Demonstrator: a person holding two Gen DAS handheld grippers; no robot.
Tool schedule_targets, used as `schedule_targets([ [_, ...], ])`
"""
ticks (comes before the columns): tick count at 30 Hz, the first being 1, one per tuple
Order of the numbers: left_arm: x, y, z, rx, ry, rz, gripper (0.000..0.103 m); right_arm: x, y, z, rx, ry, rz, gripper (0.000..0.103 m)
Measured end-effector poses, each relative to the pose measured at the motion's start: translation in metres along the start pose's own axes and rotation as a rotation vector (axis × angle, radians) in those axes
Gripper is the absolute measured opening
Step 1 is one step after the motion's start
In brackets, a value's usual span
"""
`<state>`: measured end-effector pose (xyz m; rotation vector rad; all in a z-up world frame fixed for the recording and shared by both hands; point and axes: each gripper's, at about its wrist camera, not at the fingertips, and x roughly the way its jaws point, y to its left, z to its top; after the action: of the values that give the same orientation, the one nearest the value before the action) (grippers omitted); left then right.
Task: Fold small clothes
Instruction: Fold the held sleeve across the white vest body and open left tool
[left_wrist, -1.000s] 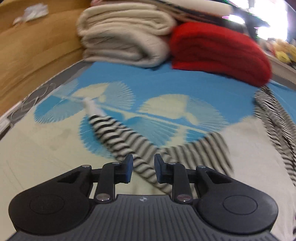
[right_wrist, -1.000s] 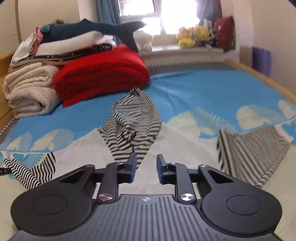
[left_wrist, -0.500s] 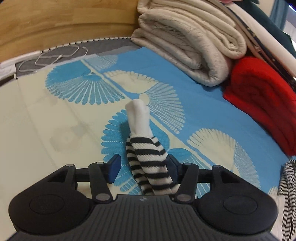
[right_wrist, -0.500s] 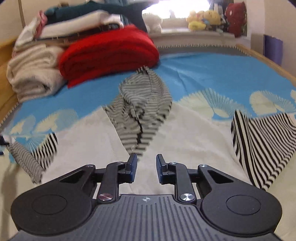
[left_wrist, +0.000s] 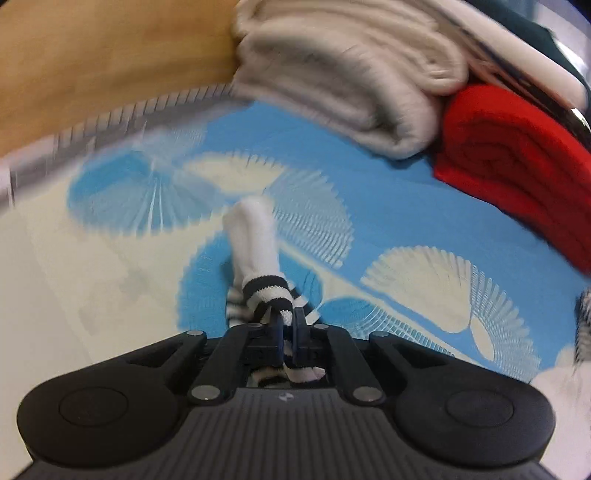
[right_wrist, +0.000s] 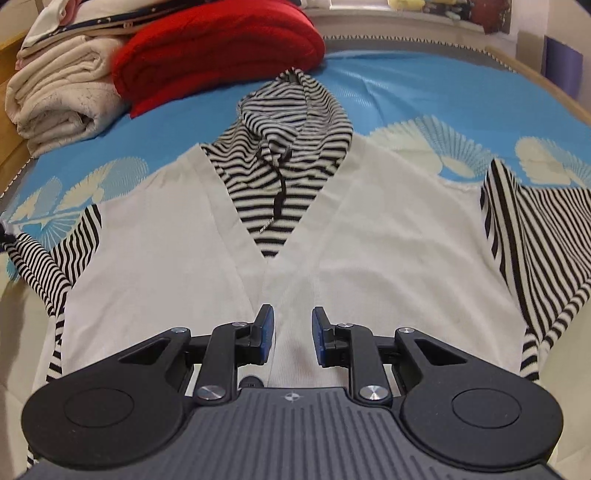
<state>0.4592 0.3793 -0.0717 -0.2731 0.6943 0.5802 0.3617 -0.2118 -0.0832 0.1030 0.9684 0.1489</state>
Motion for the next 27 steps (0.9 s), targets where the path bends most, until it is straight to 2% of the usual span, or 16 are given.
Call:
schedule_targets([
  [2, -0.03, -0.02, 0.007, 0.064, -0.065, -0.037, 0.004, -0.002, -0.001, 0.001, 0.001, 0.002, -0.002, 0.024],
  [4, -0.072, -0.043, 0.015, 0.076, -0.117, -0.128, 0.004, -0.005, -0.002, 0.004, 0.009, -0.006, -0.007, 0.024],
  [8, -0.173, -0.116, 0.002, 0.14, -0.153, -0.372, 0.004, -0.014, -0.014, 0.014, 0.076, -0.039, -0.018, 0.024],
  [10, -0.218, -0.162, -0.026, 0.206, -0.094, -0.529, 0.005, -0.019, -0.025, 0.018, 0.127, -0.064, -0.037, 0.024],
  [11, -0.232, -0.182, -0.043, 0.241, -0.044, -0.604, 0.01, -0.022, -0.031, 0.02, 0.154, -0.076, -0.051, 0.024],
  [12, -0.243, -0.202, -0.062, 0.297, 0.027, -0.692, 0.02, -0.025, -0.04, 0.021, 0.191, -0.089, -0.071, 0.024],
  [13, -0.25, -0.22, -0.081, 0.364, 0.109, -0.78, 0.041, -0.029, -0.048, 0.021, 0.221, -0.1, -0.089, 0.024],
  [14, -0.256, -0.233, -0.1, 0.412, 0.168, -0.815, 0.045, -0.032, -0.056, 0.021, 0.25, -0.111, -0.109, 0.024],
  [16, -0.26, -0.24, -0.122, 0.458, 0.188, -0.757, 0.045, -0.036, -0.074, 0.021, 0.311, -0.128, -0.143, 0.024],
  [18, -0.251, -0.23, -0.129, 0.45, 0.179, -0.689, 0.045, -0.038, -0.09, 0.02, 0.369, -0.13, -0.156, 0.024],
  [19, -0.24, -0.223, -0.13, 0.435, 0.19, -0.623, 0.045, -0.037, -0.1, 0.019, 0.402, -0.119, -0.154, 0.024],
  [21, -0.21, -0.215, -0.124, 0.399, 0.267, -0.441, 0.045, -0.036, -0.113, 0.016, 0.454, -0.1, -0.134, 0.024],
  [23, -0.183, -0.206, -0.112, 0.337, 0.279, -0.338, 0.045, -0.031, -0.122, 0.013, 0.49, -0.08, -0.121, 0.024],
  [25, -0.163, -0.199, -0.1, 0.293, 0.299, -0.283, 0.045, -0.022, -0.126, 0.009, 0.525, -0.055, -0.107, 0.022],
  [27, -0.153, -0.195, -0.086, 0.262, 0.298, -0.301, 0.045, -0.012, -0.128, 0.008, 0.539, -0.026, -0.105, 0.021],
])
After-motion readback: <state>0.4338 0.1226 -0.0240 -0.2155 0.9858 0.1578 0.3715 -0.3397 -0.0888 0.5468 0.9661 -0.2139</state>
